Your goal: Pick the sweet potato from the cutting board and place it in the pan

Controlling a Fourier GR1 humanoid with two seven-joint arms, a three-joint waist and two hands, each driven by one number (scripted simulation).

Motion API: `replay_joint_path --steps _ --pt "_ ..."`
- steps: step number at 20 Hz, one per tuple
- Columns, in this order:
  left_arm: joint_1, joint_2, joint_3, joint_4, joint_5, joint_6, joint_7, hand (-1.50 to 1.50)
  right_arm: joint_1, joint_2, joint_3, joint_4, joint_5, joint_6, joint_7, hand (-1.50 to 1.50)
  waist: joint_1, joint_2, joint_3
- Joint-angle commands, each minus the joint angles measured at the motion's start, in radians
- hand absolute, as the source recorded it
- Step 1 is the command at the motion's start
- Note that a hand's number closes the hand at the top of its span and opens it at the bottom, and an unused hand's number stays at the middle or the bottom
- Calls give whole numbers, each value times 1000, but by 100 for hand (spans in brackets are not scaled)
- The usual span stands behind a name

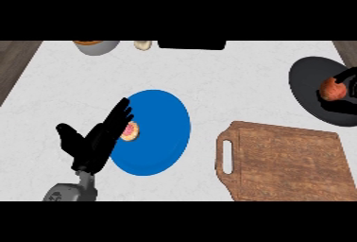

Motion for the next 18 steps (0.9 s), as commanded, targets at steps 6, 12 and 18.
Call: replay_joint_path --steps 6,12,18 --pt "-28 -10 -5 -21 6 -8 13 0 -168 -85 -104 344 -17 -71 -163 150 41 19 4" --pt "-36 -1 -21 -22 -6 -24 18 0 -200 -164 -26 490 98 -70 -8 -150 77 35 2" --pt "-66 -20 -22 -5 -17 -6 19 0 -214 -123 -21 550 101 -4 -39 -150 66 36 8"
